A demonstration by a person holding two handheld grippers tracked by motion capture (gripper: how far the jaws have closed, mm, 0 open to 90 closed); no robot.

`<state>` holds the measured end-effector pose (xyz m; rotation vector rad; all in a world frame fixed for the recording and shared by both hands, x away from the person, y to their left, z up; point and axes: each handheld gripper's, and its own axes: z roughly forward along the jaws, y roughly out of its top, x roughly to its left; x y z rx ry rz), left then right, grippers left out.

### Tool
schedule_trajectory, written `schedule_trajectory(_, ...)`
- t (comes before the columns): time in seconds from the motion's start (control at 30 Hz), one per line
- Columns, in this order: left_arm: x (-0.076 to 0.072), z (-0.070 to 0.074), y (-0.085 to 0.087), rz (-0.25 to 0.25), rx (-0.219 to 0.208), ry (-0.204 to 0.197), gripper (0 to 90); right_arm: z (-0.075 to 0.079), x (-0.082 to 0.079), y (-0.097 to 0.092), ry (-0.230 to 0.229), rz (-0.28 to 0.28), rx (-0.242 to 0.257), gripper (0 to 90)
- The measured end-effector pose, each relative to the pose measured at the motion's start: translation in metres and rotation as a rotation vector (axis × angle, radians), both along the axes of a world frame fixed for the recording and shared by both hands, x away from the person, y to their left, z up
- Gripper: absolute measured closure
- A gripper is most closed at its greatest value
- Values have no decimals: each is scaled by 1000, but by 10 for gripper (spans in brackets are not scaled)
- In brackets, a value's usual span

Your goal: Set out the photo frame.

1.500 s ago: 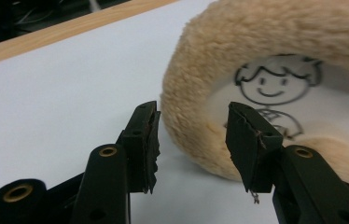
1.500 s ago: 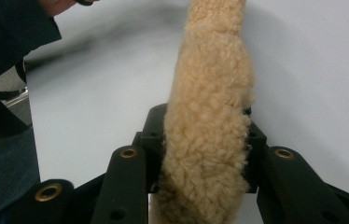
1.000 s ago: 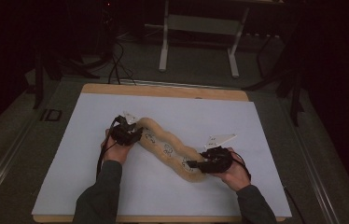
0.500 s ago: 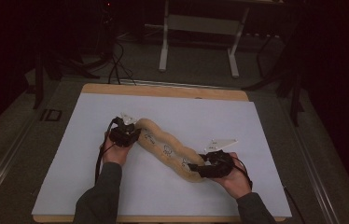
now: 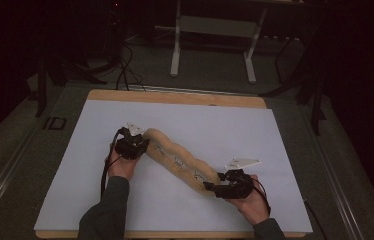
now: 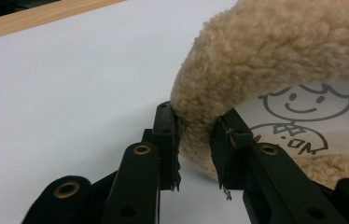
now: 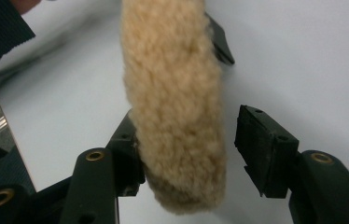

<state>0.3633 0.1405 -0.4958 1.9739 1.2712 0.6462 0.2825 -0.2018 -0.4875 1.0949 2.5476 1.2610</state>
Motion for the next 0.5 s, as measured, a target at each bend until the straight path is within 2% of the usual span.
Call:
schedule_trajectory(0.2,-3,-1,3,-3,-6,-3,739,-2,-5,-1,38,-18,-11,476)
schedule_trajectory(0.3,-4,0,4,-4,-7,-3,740,1,-6,-3,31,-32,-28,563)
schedule_trajectory(0.33,-5,0,4,-3,-13,-3,740,1,-6,-3,31,-32,-28,563)
schedule_trajectory(0.37,-6,0,6,-6,-19,0,740,3,-6,-5,21,-53,-33,603)
schedule_trajectory(0.5,-9,0,6,3,-27,-5,741,4,-5,-6,5,-73,-43,640)
